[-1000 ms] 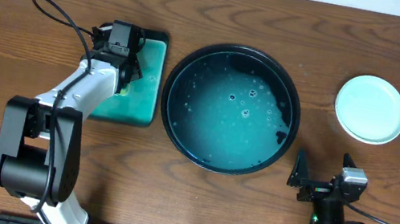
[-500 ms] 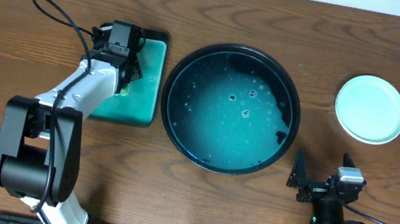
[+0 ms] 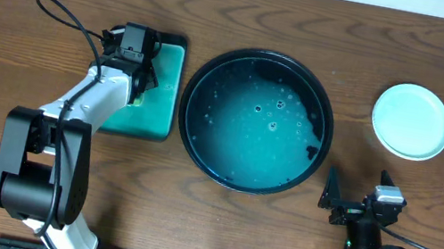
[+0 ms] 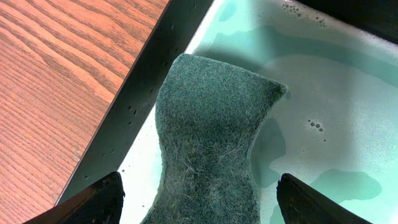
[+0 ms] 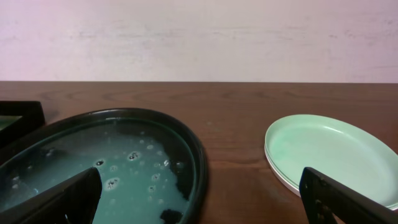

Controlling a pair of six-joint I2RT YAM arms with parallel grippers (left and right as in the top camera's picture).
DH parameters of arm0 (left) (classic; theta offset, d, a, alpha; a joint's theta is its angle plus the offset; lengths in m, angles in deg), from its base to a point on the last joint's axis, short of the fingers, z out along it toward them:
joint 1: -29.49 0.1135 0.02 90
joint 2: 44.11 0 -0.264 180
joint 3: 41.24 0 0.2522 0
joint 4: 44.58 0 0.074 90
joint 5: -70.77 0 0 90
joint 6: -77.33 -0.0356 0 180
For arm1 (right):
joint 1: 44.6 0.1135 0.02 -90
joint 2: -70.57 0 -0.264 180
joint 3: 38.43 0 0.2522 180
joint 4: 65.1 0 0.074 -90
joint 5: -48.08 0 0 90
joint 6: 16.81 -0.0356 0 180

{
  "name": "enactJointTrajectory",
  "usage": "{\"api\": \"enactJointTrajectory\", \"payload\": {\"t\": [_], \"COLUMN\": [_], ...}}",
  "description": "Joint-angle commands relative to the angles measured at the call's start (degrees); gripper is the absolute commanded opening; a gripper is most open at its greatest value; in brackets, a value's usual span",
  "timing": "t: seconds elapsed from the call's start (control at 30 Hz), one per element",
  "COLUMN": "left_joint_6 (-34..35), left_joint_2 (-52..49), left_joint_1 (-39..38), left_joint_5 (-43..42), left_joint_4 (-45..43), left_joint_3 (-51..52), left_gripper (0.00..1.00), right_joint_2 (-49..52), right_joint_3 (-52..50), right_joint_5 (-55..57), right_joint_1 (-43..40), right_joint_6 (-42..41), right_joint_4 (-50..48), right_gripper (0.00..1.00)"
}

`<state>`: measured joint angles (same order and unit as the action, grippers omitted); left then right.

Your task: Clean dirty plates on tray and stack at the side

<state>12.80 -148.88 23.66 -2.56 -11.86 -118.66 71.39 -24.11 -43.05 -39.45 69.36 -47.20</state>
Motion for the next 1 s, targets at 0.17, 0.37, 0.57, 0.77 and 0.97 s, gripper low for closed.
{"api": "enactJointTrajectory", "payload": {"t": [0.17,0.37,0.57,0.77,0.97], "left_joint_6": [0.07,0.07,0.07,0.07,-0.15], "left_joint_2": [0.04,0.04,0.0,-0.02,-0.02], "left_joint_1": [0.13,0.13,0.13,0.13,0.13], "left_joint_5": [0.5,0.5,0.5,0.5,0.5], "left_joint_4": [0.09,0.09,0.15,1.6,5.18], "left_joint_3": [0.35,0.35,0.35,0.35,0.35], "left_gripper": [0.79,0.79,0.79,0.79,0.79], "right_joint_2": [-0.44,-0.44,-0.44,-0.44,-0.44], "right_joint_3": [-0.26,-0.26,-0.26,-0.26,-0.26], "right_joint_5": [-0.46,-0.44,-0.46,-0.44,-0.46], "right_joint_1": [-0.46,-0.46,-0.46,-0.46,-0.46], "right_joint_6": [0.72,0.72,0.72,0.72,0.72], "right_joint_4": [0.04,0.04,0.04,0.04,0.04], "right_gripper": [0.99,0.99,0.99,0.99,0.99]}}
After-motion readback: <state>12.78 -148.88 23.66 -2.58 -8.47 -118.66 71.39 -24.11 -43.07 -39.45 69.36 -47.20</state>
